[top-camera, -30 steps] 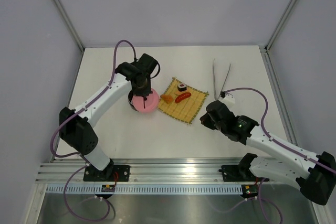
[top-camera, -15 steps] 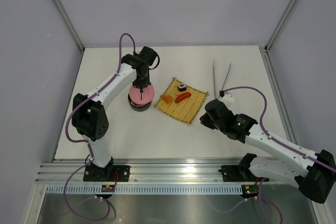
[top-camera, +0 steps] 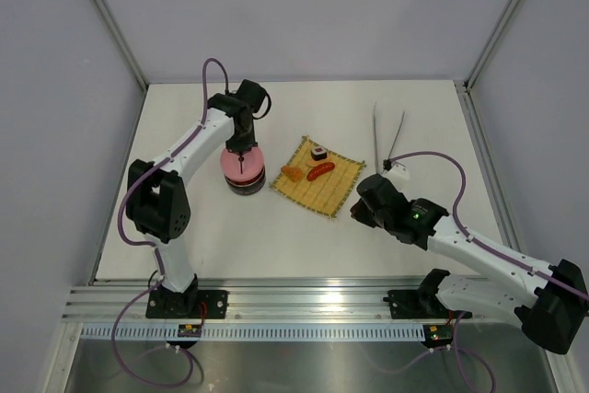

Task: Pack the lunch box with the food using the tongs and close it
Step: Close the box lid on the packing box.

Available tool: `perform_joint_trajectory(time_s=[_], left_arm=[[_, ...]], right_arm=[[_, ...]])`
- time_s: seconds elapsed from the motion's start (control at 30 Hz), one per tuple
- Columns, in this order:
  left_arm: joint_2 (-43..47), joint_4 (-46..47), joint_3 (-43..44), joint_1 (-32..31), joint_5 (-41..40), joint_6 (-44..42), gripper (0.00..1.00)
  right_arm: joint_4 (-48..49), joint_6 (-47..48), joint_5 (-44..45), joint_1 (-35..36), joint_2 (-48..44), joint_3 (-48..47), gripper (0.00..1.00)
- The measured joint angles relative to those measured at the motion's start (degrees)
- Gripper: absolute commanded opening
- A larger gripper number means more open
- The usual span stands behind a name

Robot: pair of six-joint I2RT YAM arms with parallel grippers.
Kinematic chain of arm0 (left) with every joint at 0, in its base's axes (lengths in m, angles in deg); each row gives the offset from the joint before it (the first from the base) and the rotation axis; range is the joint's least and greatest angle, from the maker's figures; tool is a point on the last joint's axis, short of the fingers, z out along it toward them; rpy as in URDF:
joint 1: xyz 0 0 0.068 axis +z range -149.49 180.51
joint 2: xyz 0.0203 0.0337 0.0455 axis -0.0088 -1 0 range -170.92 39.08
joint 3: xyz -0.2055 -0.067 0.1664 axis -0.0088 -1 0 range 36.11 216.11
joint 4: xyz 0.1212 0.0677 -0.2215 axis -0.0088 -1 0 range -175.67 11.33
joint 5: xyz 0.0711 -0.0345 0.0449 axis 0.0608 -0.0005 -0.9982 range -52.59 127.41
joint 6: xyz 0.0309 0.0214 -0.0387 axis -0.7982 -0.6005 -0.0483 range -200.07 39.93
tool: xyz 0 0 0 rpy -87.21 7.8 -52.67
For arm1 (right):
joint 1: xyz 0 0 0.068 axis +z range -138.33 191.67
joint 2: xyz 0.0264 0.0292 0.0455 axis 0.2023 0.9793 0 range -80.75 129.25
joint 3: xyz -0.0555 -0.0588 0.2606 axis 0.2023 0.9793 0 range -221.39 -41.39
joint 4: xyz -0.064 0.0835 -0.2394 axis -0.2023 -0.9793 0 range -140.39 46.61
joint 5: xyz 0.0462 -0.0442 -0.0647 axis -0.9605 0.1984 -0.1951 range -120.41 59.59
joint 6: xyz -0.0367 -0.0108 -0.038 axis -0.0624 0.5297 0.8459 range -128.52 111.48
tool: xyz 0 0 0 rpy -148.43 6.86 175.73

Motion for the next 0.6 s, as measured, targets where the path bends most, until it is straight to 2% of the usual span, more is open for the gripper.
perform_joint_trajectory(time_s=[0.6], left_arm=[[-1.7,1.2,-1.1,0.0,1.4,-1.0,0.00]], right_arm=[[0.0,0.0,0.3,0.0,0.9,-0.3,0.00]])
